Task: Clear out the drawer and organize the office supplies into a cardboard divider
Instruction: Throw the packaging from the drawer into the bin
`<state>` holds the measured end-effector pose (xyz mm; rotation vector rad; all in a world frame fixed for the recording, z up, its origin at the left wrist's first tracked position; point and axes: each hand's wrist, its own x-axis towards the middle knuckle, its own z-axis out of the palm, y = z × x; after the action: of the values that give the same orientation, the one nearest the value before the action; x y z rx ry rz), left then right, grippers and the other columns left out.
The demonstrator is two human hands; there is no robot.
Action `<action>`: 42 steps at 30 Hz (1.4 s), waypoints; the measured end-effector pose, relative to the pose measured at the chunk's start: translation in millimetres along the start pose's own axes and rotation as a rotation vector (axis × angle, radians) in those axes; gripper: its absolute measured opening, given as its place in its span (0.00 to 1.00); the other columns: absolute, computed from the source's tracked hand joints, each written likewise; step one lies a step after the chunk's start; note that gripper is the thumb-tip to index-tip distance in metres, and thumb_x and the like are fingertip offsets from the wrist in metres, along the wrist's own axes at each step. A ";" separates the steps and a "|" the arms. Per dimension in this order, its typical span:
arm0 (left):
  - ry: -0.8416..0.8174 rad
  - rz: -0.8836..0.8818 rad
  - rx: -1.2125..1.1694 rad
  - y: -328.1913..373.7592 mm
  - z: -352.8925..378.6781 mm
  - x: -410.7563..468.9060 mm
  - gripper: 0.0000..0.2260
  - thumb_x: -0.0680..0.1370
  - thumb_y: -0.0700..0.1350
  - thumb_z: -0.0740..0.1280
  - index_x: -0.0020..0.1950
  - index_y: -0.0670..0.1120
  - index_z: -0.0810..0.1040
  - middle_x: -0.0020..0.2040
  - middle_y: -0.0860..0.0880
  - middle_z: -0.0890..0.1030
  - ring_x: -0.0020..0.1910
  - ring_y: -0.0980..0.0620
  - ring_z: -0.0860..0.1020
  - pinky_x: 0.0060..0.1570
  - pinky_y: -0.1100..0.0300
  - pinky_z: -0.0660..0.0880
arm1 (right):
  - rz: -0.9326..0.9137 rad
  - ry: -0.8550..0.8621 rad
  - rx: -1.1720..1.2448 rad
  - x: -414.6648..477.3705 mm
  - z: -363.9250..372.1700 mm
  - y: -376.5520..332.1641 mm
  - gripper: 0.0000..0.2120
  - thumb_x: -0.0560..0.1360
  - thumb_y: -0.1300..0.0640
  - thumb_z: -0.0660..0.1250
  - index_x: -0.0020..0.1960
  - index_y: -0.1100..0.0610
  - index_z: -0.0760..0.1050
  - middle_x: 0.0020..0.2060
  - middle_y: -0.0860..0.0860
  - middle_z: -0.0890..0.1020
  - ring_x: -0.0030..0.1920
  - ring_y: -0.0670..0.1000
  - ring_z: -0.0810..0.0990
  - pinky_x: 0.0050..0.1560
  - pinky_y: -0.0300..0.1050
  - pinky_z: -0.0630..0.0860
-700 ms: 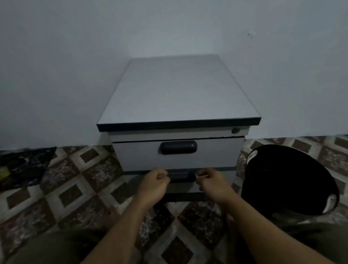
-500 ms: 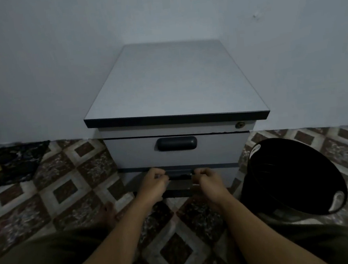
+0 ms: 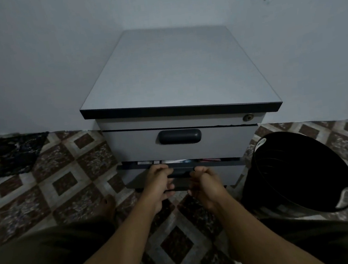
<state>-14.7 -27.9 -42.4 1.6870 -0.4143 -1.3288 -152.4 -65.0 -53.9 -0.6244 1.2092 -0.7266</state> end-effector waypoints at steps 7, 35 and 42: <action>-0.038 -0.049 0.132 -12.4 -13.8 -39.3 0.05 0.80 0.48 0.65 0.55 0.54 0.74 0.54 0.43 0.81 0.41 0.49 0.79 0.42 0.53 0.77 | 0.080 0.016 -0.096 -39.3 -6.7 12.2 0.11 0.79 0.62 0.62 0.61 0.61 0.73 0.48 0.59 0.79 0.35 0.52 0.76 0.31 0.45 0.74; 0.088 0.045 0.966 -13.6 -83.4 -57.8 0.18 0.79 0.54 0.61 0.46 0.41 0.81 0.36 0.47 0.85 0.34 0.49 0.82 0.31 0.62 0.71 | -0.256 0.230 -0.925 -84.6 -78.3 1.9 0.07 0.78 0.55 0.63 0.47 0.55 0.78 0.33 0.54 0.85 0.33 0.52 0.83 0.37 0.44 0.79; 0.235 0.298 0.672 -16.1 -83.1 -41.2 0.17 0.79 0.51 0.64 0.65 0.47 0.75 0.62 0.48 0.78 0.57 0.48 0.76 0.53 0.57 0.71 | -0.389 0.360 -0.851 -74.8 -80.9 2.5 0.12 0.74 0.52 0.66 0.56 0.51 0.78 0.52 0.51 0.81 0.54 0.54 0.78 0.54 0.50 0.75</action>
<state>40.5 47.6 -31.7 2.1854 -1.0082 -0.7960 -244.4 -8.8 -30.8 -1.5099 1.7660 -0.6381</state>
